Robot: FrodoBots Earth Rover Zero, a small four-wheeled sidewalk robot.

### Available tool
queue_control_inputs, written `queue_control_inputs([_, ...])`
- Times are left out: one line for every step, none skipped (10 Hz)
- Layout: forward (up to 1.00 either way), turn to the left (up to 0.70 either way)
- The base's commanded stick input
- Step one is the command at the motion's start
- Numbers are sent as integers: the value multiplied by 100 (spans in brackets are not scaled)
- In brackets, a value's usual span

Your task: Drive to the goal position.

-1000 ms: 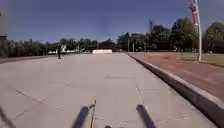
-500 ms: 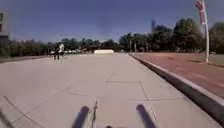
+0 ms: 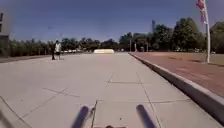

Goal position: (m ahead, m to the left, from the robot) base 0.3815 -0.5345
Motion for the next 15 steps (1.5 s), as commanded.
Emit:
queue_control_inputs([0, 0])
queue_control_inputs([0, 0])
queue_control_inputs([0, 0])
queue_control_inputs([0, 0])
queue_control_inputs([0, 0])
queue_control_inputs([0, 0])
queue_control_inputs([0, 0])
queue_control_inputs([0, -2])
queue_control_inputs([0, -19])
queue_control_inputs([0, -36])
queue_control_inputs([0, -53])
queue_control_inputs([0, -69])
queue_control_inputs([0, -69])
queue_control_inputs([0, -69])
queue_control_inputs([0, -63])
